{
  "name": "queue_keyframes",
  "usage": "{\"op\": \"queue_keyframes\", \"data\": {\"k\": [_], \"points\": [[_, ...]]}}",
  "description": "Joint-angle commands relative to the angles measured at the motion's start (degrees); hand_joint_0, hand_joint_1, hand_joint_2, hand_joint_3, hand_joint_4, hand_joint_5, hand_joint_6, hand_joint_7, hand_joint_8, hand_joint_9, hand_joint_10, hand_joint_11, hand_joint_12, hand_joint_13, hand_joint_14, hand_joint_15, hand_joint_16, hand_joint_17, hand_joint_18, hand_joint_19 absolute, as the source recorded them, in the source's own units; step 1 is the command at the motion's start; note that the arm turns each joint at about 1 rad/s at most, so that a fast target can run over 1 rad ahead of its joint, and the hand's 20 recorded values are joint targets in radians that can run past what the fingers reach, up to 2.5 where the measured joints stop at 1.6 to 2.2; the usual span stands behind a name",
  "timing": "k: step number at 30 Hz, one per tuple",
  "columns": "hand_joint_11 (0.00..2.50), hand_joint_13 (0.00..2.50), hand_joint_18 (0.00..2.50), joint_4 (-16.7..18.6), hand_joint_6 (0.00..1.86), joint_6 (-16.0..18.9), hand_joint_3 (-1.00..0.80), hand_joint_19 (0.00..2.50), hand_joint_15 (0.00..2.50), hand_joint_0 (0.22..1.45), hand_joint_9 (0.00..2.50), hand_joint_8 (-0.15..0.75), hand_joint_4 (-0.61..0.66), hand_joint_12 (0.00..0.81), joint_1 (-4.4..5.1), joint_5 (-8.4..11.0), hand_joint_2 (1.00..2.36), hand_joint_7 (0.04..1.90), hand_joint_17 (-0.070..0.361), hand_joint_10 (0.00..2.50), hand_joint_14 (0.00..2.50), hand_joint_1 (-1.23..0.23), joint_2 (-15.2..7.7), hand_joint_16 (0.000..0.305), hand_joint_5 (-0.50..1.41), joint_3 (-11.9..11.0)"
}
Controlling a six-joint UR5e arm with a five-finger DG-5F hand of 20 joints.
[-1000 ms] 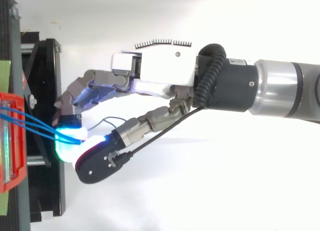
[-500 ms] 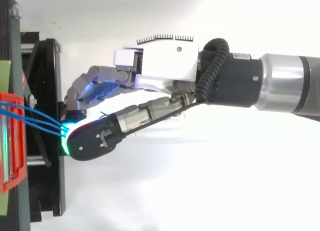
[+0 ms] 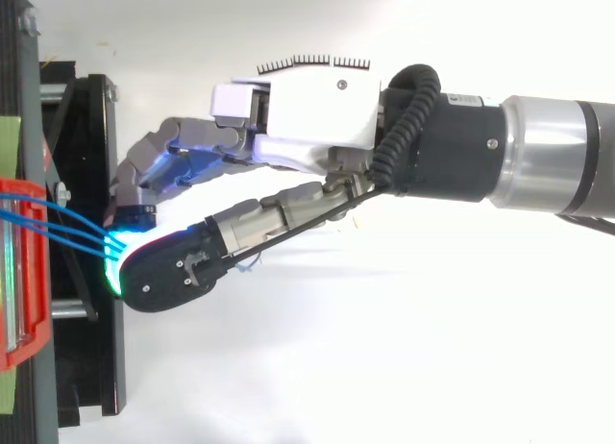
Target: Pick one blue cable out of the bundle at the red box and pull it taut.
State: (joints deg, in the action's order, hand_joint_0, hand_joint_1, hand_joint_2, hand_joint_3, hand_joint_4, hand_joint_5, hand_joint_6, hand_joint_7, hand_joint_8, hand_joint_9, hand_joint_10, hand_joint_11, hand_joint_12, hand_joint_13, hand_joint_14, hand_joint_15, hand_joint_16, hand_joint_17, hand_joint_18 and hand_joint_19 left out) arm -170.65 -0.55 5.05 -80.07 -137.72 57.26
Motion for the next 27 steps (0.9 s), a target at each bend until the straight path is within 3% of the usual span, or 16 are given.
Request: {"op": "queue_keyframes", "data": {"k": [1,10,27], "points": [[0.34,0.33,0.28,-0.3,0.91,-0.1,-0.33,0.11,0.18,0.60,0.54,0.313,0.13,0.372,-0.13,0.00,1.01,0.93,0.122,0.01,0.01,-0.64,0.0,0.054,-0.20,-0.6],[0.34,0.32,0.27,-1.0,0.91,-0.2,-0.48,0.12,0.19,0.55,0.52,0.315,0.15,0.377,-0.74,0.00,1.00,0.90,0.124,0.01,0.01,-0.68,0.5,0.055,-0.21,-0.8],[0.35,0.32,0.27,-2.3,0.91,-0.6,-0.33,0.11,0.18,0.60,0.52,0.309,0.14,0.372,-1.36,0.00,1.01,0.92,0.122,0.01,0.01,-0.70,1.1,0.054,-0.20,-0.7]]}}
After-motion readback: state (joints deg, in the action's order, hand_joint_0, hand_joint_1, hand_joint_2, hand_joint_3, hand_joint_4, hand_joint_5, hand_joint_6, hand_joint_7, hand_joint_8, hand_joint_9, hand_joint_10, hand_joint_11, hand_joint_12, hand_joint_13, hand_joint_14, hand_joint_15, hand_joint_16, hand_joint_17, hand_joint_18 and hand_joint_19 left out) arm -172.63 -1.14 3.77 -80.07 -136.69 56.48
